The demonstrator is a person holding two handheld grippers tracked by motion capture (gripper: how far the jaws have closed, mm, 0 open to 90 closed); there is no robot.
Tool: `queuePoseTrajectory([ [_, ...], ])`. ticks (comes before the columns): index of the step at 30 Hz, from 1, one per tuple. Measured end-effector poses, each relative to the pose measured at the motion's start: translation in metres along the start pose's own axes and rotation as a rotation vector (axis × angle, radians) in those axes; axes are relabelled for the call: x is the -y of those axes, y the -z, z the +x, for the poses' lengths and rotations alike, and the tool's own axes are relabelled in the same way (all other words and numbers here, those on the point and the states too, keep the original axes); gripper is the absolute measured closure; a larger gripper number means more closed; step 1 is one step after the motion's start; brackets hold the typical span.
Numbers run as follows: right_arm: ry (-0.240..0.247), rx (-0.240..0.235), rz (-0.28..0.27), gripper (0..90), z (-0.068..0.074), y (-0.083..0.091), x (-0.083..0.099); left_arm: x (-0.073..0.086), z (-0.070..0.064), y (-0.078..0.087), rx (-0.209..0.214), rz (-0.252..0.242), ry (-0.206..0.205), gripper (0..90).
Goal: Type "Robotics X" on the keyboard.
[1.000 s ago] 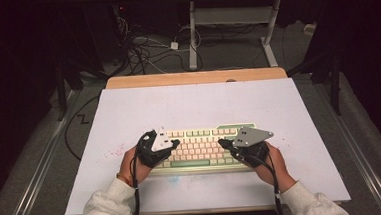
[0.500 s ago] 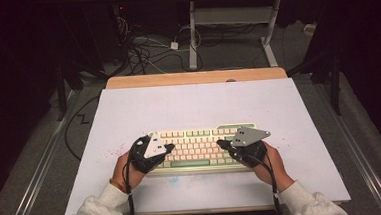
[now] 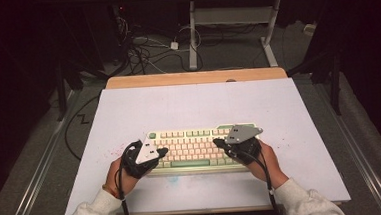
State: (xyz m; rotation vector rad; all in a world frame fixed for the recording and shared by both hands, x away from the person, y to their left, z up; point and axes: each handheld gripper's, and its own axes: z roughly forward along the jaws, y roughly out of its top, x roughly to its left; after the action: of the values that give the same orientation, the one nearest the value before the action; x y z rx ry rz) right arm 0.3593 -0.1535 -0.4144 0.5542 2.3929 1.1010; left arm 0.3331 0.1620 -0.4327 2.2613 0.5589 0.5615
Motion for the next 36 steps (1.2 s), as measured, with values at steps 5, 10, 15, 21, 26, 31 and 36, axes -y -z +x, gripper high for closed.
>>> queuePoseTrajectory([
  [5,0.002,-0.002,0.023,90.0,-0.001,-0.008,-0.002,0.005,-0.001,0.004,0.000,0.005,0.001,87.5],
  [10,0.010,-0.008,0.053,90.0,-0.001,-0.021,-0.005,0.010,0.000,0.008,-0.004,0.000,0.010,87.5],
  [15,0.012,-0.016,0.074,90.0,0.001,-0.031,-0.009,0.014,0.000,0.011,-0.001,0.002,0.016,87.5],
  [21,0.044,-0.031,0.103,90.0,0.006,-0.044,-0.014,0.019,0.000,0.014,-0.004,0.003,0.019,87.6],
  [26,0.054,-0.036,0.124,90.0,0.007,-0.053,-0.015,0.023,0.000,0.016,-0.006,0.006,0.026,87.5],
  [31,0.052,-0.033,0.147,90.0,0.006,-0.061,-0.015,0.026,0.001,0.018,-0.007,0.009,0.029,87.5],
  [36,0.054,-0.032,0.179,90.0,0.005,-0.068,-0.015,0.028,0.002,0.019,-0.007,0.013,0.030,87.5],
])
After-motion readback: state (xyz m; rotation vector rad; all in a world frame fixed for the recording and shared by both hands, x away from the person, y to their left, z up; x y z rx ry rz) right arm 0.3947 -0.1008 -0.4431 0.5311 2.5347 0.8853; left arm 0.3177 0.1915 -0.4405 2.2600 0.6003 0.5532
